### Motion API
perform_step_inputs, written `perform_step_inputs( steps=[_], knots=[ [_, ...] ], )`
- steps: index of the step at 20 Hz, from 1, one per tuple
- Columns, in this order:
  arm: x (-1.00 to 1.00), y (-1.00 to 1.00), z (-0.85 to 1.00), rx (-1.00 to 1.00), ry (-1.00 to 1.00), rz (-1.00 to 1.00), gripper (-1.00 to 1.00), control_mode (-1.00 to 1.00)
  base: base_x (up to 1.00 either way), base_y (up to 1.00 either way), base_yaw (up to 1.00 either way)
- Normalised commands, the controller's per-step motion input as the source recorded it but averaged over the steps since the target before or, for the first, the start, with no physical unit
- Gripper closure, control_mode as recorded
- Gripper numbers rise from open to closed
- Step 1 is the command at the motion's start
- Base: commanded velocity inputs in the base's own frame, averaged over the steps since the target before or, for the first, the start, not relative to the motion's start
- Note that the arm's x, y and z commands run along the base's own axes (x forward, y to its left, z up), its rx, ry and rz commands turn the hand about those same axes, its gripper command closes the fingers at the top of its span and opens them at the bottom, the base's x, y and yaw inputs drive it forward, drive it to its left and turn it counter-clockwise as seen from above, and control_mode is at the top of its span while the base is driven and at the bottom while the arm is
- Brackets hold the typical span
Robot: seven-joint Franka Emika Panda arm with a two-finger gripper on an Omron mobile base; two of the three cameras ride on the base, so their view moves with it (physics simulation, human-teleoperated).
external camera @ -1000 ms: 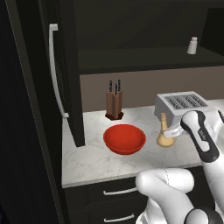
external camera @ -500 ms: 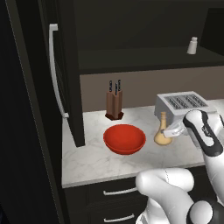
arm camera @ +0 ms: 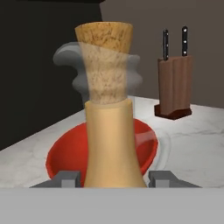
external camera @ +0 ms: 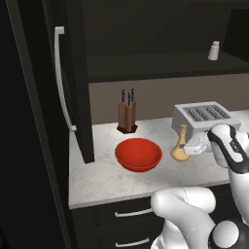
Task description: Retrieve the bottle and the shaker from the cabinet and place them next to the mixing bowl on the counter. Then add garlic from the fridge to the mixing bowl.
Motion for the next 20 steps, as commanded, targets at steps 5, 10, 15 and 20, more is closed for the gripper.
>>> perform_step_inputs(
  steps=[5,10,15,20],
  knots=[
    [0.00,0.03,-0.18,-0.06,0.00,0.00,1.00,-1.00,0.00,0.00,0.00],
    [0.00,0.00,-0.27,-0.04,0.00,0.00,1.00,-1.00,0.00,0.00,0.00],
    [0.00,0.00,-0.39,0.00,-0.02,0.00,1.00,-1.00,0.00,0.00,0.00],
    [0.06,0.00,-0.33,0.00,-0.03,0.00,1.00,-1.00,0.00,0.00,0.00]
  ],
)
